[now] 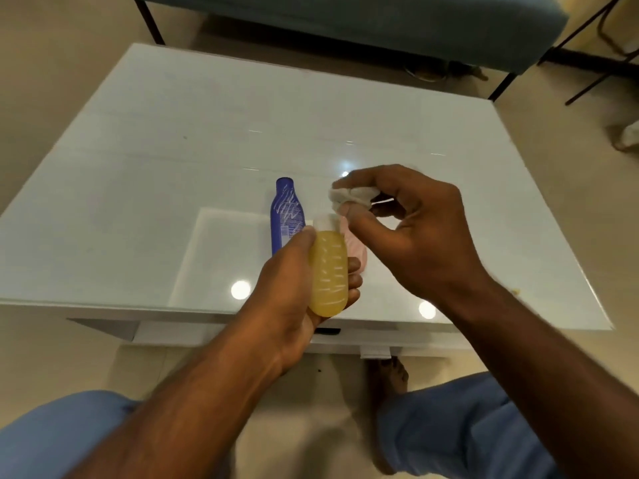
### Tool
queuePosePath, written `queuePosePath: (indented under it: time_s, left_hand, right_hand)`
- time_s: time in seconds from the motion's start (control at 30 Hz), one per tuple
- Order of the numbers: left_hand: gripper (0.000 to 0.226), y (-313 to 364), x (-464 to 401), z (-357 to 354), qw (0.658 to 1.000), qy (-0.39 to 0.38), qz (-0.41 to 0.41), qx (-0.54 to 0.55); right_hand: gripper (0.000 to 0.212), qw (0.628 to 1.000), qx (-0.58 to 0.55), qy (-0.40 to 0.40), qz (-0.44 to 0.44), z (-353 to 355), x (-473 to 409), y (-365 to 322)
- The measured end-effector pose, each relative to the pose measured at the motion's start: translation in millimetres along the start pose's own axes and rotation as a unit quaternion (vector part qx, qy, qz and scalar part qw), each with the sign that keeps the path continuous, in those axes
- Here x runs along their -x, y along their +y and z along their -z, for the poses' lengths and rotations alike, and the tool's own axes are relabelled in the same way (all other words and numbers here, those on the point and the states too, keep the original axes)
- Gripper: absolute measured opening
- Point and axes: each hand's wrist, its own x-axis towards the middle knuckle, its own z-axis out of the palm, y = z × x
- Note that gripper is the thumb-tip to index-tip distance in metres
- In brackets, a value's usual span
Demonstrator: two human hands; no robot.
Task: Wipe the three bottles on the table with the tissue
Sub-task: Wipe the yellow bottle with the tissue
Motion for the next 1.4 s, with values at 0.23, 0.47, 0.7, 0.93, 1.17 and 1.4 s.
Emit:
queuePosePath:
  time_s: [0.23, 0.47, 0.7, 0.93, 1.17, 1.4]
  left_hand:
    - [0.036, -2, 5, 15, 0.999, 0.003, -0.030, -0.015]
    - [0.033, 9, 2, 16, 0.996, 0.042, -0.067, -0.038]
    - [0.036, -1, -4, -1, 0.998, 0.038, -0.042, -0.038]
    - [0.037, -17, -11, -14, 1.000, 0.008, -0.010, 0.012]
    - [0.039, -21, -12, -8, 0.999, 0.003, -0.025, 0.024]
    - [0.041, -21, -16, -11, 0.999, -0.019, -0.013, 0.041]
  right_hand:
    - [0.022, 0.999, 0.001, -0.010, 0.046, -17, 8, -6]
    - [0.014, 0.999, -0.021, -0.006, 0.035, -21, 14, -2]
    - [0.027, 0.999, -0.040, -0.029, -0.013, -2, 17, 4]
    - [0.019, 0.999, -0.023, -0.038, 0.018, 6, 33, 16]
    - [0.019, 0.999, 0.027, -0.029, 0.025, 9, 41, 24]
    - [0.018, 0.998, 0.040, -0.029, 0.045, 11, 42, 25]
